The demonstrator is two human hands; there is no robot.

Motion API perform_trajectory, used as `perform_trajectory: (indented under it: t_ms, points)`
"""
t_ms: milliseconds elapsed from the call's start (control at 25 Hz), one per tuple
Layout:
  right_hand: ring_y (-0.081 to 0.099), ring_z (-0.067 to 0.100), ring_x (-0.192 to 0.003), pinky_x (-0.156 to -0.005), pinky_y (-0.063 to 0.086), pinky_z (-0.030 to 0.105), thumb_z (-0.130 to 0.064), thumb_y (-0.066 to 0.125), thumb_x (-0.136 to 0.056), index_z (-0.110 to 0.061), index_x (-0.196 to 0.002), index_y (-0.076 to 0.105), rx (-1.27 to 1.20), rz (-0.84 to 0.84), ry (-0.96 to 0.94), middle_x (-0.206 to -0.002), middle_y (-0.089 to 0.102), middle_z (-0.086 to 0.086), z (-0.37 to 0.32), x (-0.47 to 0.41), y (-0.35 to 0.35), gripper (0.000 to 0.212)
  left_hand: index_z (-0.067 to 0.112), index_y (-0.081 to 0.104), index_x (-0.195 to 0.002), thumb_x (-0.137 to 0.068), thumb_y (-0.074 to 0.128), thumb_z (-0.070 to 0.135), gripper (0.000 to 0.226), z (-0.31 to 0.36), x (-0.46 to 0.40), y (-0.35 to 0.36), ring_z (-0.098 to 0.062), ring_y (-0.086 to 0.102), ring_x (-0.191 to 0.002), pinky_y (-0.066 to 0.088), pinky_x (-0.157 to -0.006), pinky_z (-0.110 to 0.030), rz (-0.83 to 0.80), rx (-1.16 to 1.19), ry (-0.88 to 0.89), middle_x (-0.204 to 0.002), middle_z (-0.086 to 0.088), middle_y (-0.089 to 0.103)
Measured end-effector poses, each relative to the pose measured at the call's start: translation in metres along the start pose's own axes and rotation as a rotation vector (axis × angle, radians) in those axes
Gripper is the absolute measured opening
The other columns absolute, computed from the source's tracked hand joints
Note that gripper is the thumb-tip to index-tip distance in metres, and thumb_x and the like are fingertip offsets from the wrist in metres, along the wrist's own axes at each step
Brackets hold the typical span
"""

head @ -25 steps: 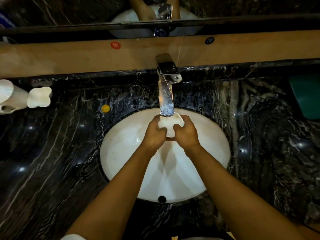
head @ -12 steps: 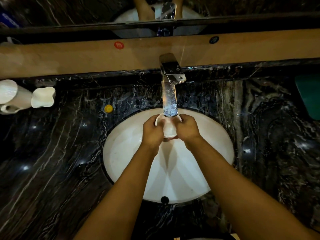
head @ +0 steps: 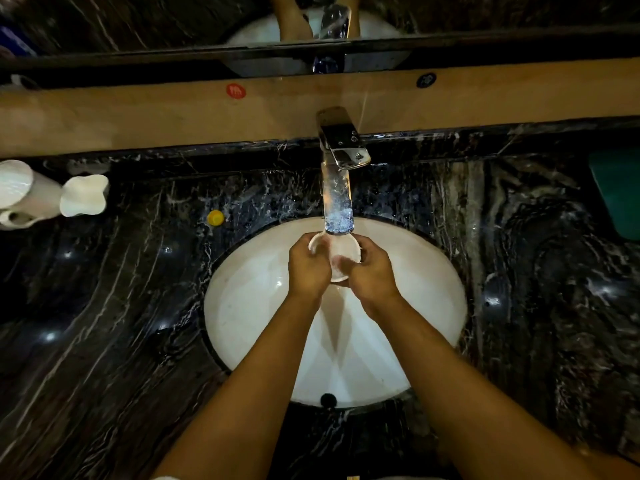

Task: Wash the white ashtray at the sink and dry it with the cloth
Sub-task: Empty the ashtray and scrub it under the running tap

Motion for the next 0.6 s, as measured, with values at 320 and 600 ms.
perform_trajectory:
  t_ms: [320,600]
  points:
    - [0.069,0.022,-0.098,-0.081,0.061,0.038,0.000,0.059,-0.091,-0.029,-0.108,0.063,0.151,0.050,-0.128,-0.100,0.070,-0.009,-0.022,0.004,-0.006,0.034,0.015,0.057,-0.107,-0.108,0.041,0.015,0.016,-0.032,0.018,0.009,-0.031,0.070,-0.062,0.059,-0.052,-0.038,-0.113,-0.071,-0.061,-0.080,-0.012,0.071]
    - [0.066,0.026,-0.095,-0.082,0.057,0.036,0.003,0.059,-0.083,-0.012,-0.116,0.065,0.391,0.083,-0.092,-0.103,0.070,0.006,-0.032,-0.002,-0.008,0.037,0.010,0.048,-0.114,-0.105,0.036,0.016,0.016,-0.016,0.011,0.015,-0.028,0.063,-0.080,0.054,-0.067,-0.041,-0.093,-0.310,0.072,-0.093,-0.009,0.064]
Point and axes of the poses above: each hand's wrist, its own x-axis away from the middle knuckle, its own y-axis out of the palm, z = x × y, the point moved 7 cm from there along -x, towards the middle knuckle
